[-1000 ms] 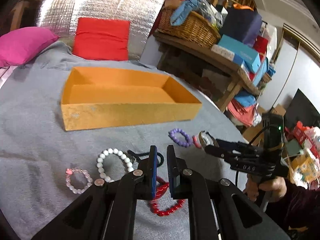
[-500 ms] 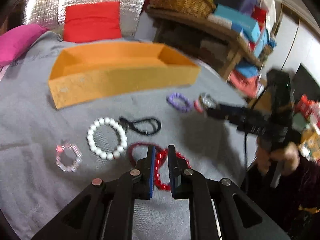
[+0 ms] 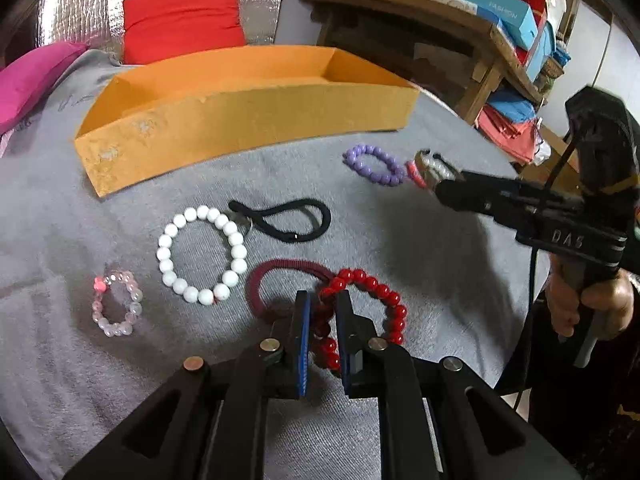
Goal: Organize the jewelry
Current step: 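Lift the red bead bracelet with the left tool while the right tool carries the bangle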
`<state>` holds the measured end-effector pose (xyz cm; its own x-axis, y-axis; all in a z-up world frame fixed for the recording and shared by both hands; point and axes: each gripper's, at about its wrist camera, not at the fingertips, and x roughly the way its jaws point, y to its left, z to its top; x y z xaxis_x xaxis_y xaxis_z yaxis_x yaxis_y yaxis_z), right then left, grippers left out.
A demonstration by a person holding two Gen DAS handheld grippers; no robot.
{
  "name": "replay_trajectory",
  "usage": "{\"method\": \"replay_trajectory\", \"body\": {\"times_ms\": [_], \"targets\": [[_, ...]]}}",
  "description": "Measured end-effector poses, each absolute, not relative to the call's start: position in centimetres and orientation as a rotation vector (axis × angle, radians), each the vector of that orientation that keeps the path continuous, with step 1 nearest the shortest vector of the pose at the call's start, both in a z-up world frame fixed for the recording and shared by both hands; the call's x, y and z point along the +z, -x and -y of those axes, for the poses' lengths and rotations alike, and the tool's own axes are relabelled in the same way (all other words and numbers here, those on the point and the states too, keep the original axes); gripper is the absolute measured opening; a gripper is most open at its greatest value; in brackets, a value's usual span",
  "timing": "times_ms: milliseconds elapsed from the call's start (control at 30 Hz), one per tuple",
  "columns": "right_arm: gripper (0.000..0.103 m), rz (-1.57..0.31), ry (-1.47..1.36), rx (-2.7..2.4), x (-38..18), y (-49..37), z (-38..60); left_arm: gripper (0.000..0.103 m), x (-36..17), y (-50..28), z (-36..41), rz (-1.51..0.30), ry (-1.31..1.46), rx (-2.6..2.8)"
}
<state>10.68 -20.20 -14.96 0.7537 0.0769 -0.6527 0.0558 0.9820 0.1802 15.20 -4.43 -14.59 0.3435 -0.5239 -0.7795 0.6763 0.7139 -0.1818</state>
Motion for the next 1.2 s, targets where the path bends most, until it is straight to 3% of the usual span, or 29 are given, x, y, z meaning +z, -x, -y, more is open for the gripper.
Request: {"method": "replay_trajectory", "body": {"times_ms": [67,300,500,800,900,967,1100,1200], "targets": [[0.064,-0.718,-0.191,0.013,-15.0,-10.7,20.2,0.027,-14.6,-15.4,4.5,-0.933,-0.193,-0.770],[0.064,-0.718,-0.190,0.018,-15.0,-10.7,20.0,0.028,-15.5,-15.3,5.4,-0.953,-0.232,-0.770],[0.064,-0.717,-0.186,0.016,-15.0,-10.7,20.0,0.010,-14.9,-15.4,5.5,-0.919,-0.198,-0.782],[0.064,-0.712,-0.181,0.014,-14.9,-10.7,19.7,0.010,-15.3,-15.2,5.7,-0.925,-0.248,-0.774],[0.064,-0.714,-0.178,0.016,-14.9,-10.7,19.7,0.020,-15.6,-15.2,5.7,-0.936,-0.246,-0.758],[0.064,-0.716,-0.179,0.014,-14.9,-10.7,19.7,0.020,-15.7,-15.3,5.7,-0.934,-0.241,-0.755],[0.064,-0.706,-0.183,0.010,-14.8,-10.6,19.8,0.010,-15.5,-15.4,5.2,-0.922,-0.227,-0.756],[0.064,-0.698,-0.186,0.007,-14.5,-10.6,19.8,0.009,-14.8,-15.0,5.0,-0.893,-0.216,-0.768]]}}
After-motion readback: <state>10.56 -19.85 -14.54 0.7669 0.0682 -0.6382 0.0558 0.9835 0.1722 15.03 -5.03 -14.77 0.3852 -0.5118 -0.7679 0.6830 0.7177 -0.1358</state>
